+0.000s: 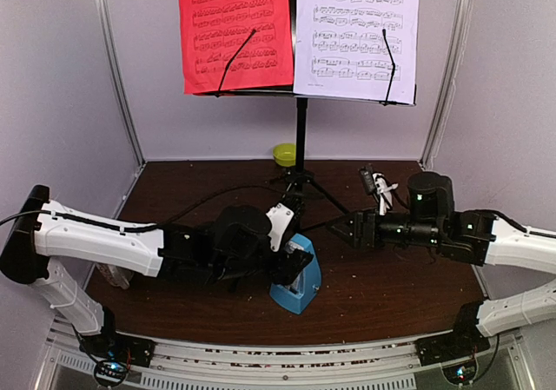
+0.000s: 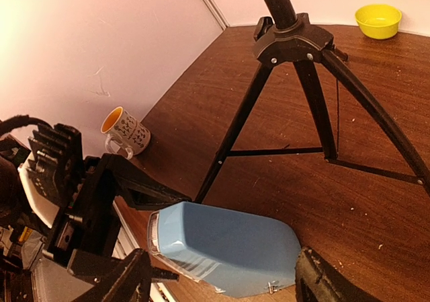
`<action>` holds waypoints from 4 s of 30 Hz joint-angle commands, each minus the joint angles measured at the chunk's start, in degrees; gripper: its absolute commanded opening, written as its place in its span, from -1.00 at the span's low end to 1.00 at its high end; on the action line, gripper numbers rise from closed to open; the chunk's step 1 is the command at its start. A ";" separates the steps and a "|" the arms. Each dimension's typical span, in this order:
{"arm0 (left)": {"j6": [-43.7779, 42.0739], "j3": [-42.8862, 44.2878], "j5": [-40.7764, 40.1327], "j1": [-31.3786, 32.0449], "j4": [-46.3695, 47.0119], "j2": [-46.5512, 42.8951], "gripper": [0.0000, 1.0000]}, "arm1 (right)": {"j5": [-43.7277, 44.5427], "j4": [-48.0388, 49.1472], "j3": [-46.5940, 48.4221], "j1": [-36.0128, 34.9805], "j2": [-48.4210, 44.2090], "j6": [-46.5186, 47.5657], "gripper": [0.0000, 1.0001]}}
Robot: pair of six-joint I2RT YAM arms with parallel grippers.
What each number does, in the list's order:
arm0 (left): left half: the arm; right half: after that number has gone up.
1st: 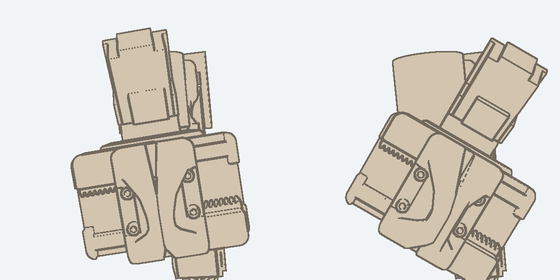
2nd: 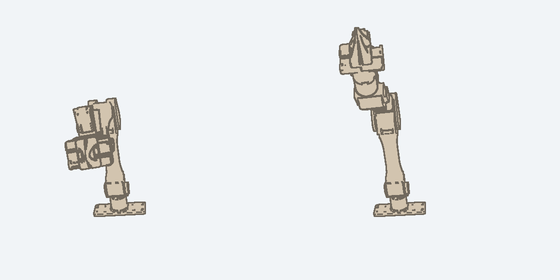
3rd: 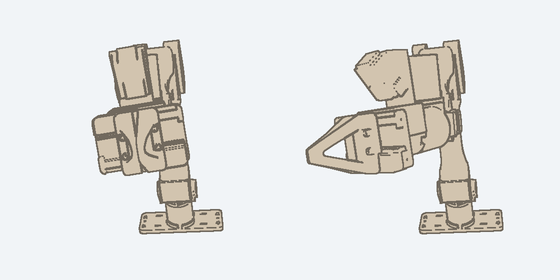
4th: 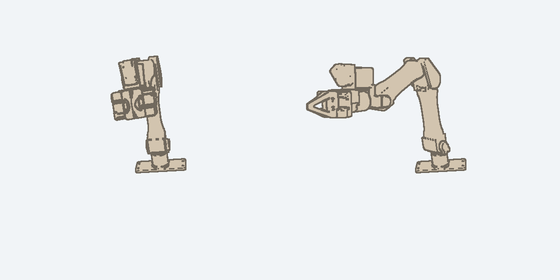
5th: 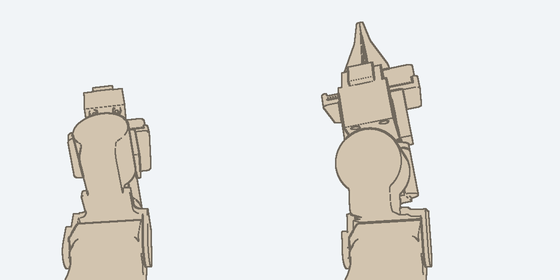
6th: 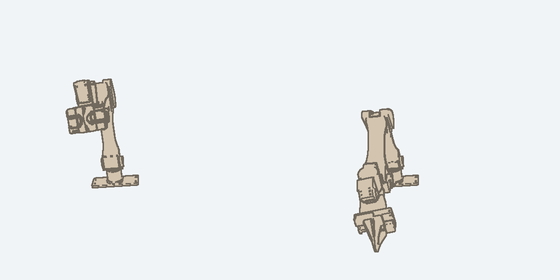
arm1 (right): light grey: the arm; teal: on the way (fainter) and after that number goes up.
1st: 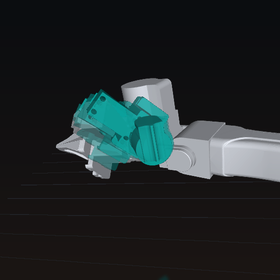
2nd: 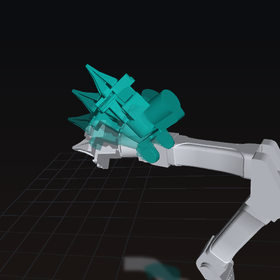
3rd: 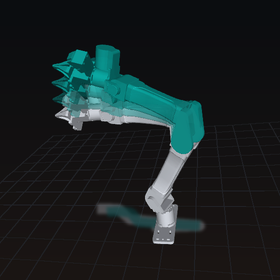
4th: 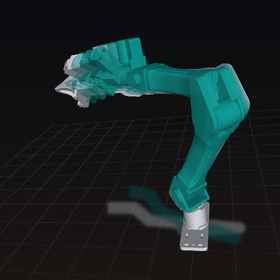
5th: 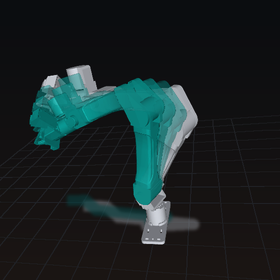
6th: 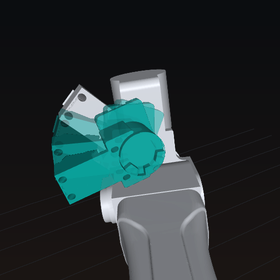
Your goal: Set up the instrument practice props
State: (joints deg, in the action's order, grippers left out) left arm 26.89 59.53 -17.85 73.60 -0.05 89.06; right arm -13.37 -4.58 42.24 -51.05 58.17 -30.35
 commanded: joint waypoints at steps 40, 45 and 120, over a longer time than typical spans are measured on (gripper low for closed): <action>-15.50 -3.79 19.21 -2.85 8.98 -3.68 0.24 | -14.67 0.84 -1.06 1.45 5.85 -6.06 0.61; -15.03 -4.43 18.51 -2.85 7.95 -4.18 0.10 | -15.08 1.76 -1.74 1.46 6.69 -6.11 0.61; -7.93 -10.03 16.31 -7.73 -9.16 -28.73 -0.79 | -9.89 -6.87 -2.86 1.57 7.58 6.45 0.67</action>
State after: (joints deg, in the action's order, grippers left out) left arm 12.64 49.95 -2.15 70.98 -3.86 64.97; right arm -25.71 2.15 38.04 -49.74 65.08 -26.37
